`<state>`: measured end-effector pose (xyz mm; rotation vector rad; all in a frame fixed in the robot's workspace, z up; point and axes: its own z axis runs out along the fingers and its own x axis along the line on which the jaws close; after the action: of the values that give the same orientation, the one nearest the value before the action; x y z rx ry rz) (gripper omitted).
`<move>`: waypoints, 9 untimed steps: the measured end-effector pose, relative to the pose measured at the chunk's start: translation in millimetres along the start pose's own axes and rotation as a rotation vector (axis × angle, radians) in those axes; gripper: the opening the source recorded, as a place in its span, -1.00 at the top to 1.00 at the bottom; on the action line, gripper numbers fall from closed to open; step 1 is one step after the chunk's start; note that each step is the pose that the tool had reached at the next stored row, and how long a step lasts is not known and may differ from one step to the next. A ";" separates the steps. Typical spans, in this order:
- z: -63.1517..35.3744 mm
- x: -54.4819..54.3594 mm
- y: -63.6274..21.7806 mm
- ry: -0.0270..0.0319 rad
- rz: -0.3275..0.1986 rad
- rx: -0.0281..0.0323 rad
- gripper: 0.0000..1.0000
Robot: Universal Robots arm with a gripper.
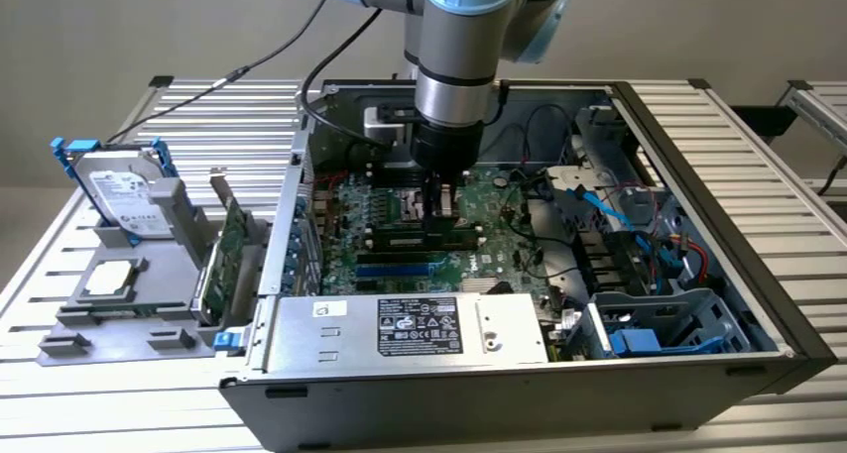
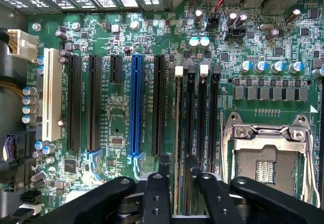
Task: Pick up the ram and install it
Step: 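Insert the ram into the slot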
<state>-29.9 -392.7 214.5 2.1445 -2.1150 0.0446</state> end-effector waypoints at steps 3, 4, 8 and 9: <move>-0.9 0.1 0.6 0.0001 0.000 -0.0001 0.22; -3.1 0.4 1.1 0.0000 0.000 -0.0002 0.22; -15.6 1.8 2.7 0.0002 0.000 -0.0014 0.09; -18.6 2.1 3.0 0.0001 0.000 -0.0017 0.09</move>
<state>-31.5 -392.8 233.5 2.1438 -2.1138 0.0428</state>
